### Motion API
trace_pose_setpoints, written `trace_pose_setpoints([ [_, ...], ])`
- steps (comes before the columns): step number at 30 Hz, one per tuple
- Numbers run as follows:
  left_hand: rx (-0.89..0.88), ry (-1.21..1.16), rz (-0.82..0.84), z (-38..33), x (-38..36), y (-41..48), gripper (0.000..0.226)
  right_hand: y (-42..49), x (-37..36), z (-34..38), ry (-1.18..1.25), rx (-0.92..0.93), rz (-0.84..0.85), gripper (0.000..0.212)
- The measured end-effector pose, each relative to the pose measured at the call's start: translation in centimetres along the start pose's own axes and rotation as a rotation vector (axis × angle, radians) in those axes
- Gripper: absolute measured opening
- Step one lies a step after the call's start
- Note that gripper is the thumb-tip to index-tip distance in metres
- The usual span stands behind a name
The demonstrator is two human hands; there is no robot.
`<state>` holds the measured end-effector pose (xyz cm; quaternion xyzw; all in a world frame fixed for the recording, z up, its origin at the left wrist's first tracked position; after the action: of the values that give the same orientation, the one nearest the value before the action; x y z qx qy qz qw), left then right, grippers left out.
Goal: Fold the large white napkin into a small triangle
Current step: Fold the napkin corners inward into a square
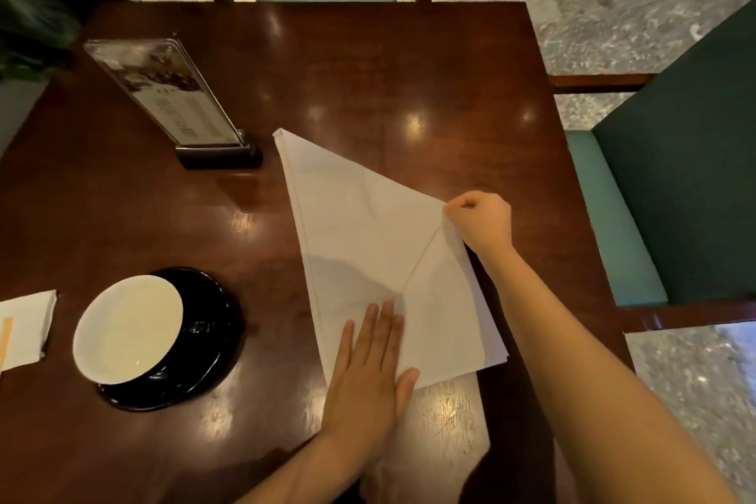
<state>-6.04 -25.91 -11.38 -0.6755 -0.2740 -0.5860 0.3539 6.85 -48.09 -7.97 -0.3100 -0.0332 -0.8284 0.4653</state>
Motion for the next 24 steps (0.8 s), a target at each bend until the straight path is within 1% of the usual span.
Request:
trace_pose_setpoints([
  [5, 0.019, -0.034, 0.055, -3.9, 0.4, 2.0, 0.067, 1.2, 2.5, -0.7, -0.065, 0.062, -0.104, 0.020],
  [7, 0.031, -0.097, 0.087, -5.6, 0.6, 2.7, 0.068, 1.7, 3.4, -1.0, -0.059, 0.075, -0.122, 0.017],
  [9, 0.055, -0.213, 0.039, -5.6, 2.4, 4.5, 0.071, 2.1, 3.9, -1.4, -0.049, 0.092, -0.135, 0.016],
  [10, 0.060, -0.287, -0.022, -5.1, 3.9, 6.0, 0.074, 2.1, 4.1, -1.6, -0.041, 0.091, -0.132, 0.016],
  [11, 0.055, -0.367, -0.055, -4.4, 5.2, 8.0, 0.077, 2.2, 4.2, -1.8, -0.027, 0.087, -0.123, 0.015],
  [12, 0.046, -0.430, -0.071, -3.4, 6.7, 10.3, 0.075, 2.3, 4.3, -1.9, -0.009, 0.078, -0.113, 0.015],
  [13, 0.046, -0.436, -0.101, -2.3, 8.0, 12.8, 0.067, 2.3, 4.3, -2.1, 0.012, 0.069, -0.106, 0.014],
  [15, 0.028, -0.363, -0.119, -0.5, 9.8, 18.0, 0.053, 2.3, 4.2, -2.3, 0.043, 0.057, -0.120, 0.014],
  [17, -0.048, -0.298, -0.112, 0.0, 10.7, 22.0, 0.049, 2.4, 4.2, -2.5, 0.060, 0.055, -0.144, 0.014],
  [18, -0.091, -0.253, -0.072, -0.1, 10.3, 23.5, 0.046, 2.4, 4.1, -2.6, 0.068, 0.049, -0.145, 0.014],
  [21, -0.174, -0.139, 0.016, -0.1, 8.8, 25.8, 0.028, 2.8, 4.0, -2.9, 0.090, 0.036, -0.109, 0.018],
  [24, -0.203, -0.159, 0.038, -0.2, 8.9, 26.6, 0.013, 3.1, 4.0, -3.0, 0.090, 0.055, -0.042, 0.026],
])
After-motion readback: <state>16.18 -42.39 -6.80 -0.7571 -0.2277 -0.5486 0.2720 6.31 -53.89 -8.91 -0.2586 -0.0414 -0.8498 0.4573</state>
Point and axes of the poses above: each hand's wrist, its own y-axis towards the middle knuckle, its own x-axis out of the back of the hand, z = x × y, the point moved 8 cm from there along y, towards the middle knuckle, and after that the axes turned 10 degrees about y, right-handed, at the moved point
